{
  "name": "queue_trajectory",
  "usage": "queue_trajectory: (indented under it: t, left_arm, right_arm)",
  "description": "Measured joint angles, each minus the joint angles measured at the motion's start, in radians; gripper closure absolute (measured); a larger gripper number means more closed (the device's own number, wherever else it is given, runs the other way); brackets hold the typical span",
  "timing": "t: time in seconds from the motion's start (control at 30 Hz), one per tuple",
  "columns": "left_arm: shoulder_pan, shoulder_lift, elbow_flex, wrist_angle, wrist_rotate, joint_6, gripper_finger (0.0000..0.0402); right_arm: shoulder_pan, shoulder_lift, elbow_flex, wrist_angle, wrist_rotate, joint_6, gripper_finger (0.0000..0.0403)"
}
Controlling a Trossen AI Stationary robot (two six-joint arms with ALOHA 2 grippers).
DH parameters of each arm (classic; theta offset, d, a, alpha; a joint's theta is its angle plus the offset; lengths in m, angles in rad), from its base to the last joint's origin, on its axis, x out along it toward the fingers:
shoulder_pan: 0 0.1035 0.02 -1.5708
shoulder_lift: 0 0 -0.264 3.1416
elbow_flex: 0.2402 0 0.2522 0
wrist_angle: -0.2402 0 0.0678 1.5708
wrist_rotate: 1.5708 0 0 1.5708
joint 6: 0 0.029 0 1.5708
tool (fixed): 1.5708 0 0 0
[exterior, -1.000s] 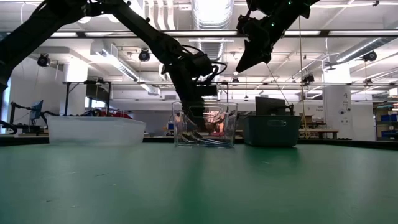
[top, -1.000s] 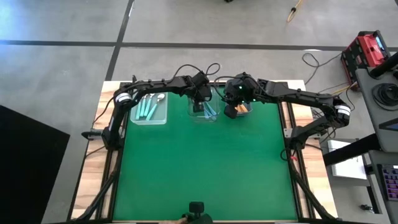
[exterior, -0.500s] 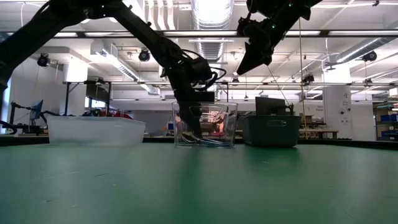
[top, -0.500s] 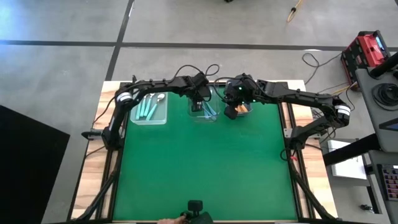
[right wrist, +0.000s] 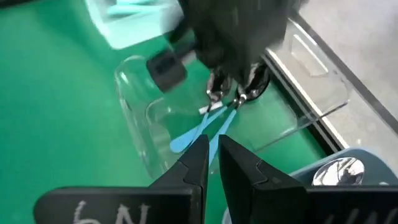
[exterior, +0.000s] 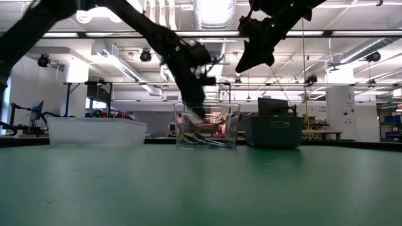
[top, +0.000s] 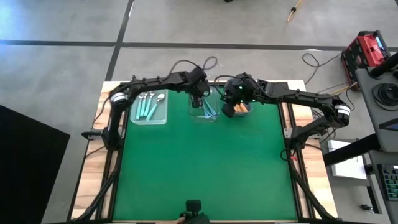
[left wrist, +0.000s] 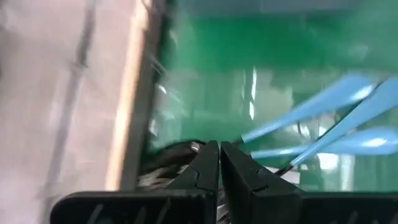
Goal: Sort silverware by color (type)
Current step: Put the blue spoon into the transparent bin
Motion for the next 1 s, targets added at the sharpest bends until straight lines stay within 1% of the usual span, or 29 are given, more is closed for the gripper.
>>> queue_trajectory:
  t: [0.03, 0.17, 0.23, 0.3, 0.43, 0.63, 0.73, 0.8, 0.87, 1.0]
  left_arm:
    - [0.001, -0.034, -0.013, 0.013, 0.006, -0.001, 0.0401]
    - [0.008, -0.176, -0.095, 0.087, 0.077, -0.014, 0.0401]
    - [0.011, -0.260, -0.159, 0.151, 0.104, -0.030, 0.0401]
    - [0.012, -0.352, -0.241, 0.223, 0.111, -0.047, 0.0401]
    - [0.012, -0.527, -0.444, 0.383, 0.113, -0.065, 0.0401]
    - [0.020, -0.788, -0.749, 0.715, 0.127, -0.081, 0.0401]
    - [0.030, -0.893, -0.881, 0.872, 0.126, -0.050, 0.0401]
    - [0.041, -0.954, -0.946, 0.957, 0.125, -0.013, 0.0401]
    - [0.056, -0.997, -0.991, 1.003, 0.125, 0.013, 0.0401]
    - [0.106, -1.062, -1.030, 1.016, 0.124, 0.035, 0.0401]
  right_arm:
    - [0.000, 0.001, 0.000, 0.010, 0.013, 0.015, 0.0380]
    - [0.000, 0.008, 0.001, 0.086, 0.120, 0.083, 0.0392]
    - [-0.005, 0.021, 0.014, 0.104, 0.122, 0.099, 0.0393]
    - [-0.006, 0.050, 0.045, 0.111, 0.123, 0.102, 0.0394]
    - [-0.004, 0.145, 0.133, 0.104, 0.115, 0.112, 0.0394]
    - [-0.018, 0.321, 0.352, -0.060, 0.115, 0.166, 0.0394]
    - [-0.029, 0.410, 0.477, -0.148, 0.115, 0.209, 0.0394]
    - [-0.030, 0.468, 0.556, -0.214, 0.117, 0.236, 0.0394]
    - [-0.034, 0.520, 0.631, -0.276, 0.115, 0.260, 0.0394]
    - [-0.033, 0.616, 0.768, -0.386, 0.115, 0.275, 0.0394]
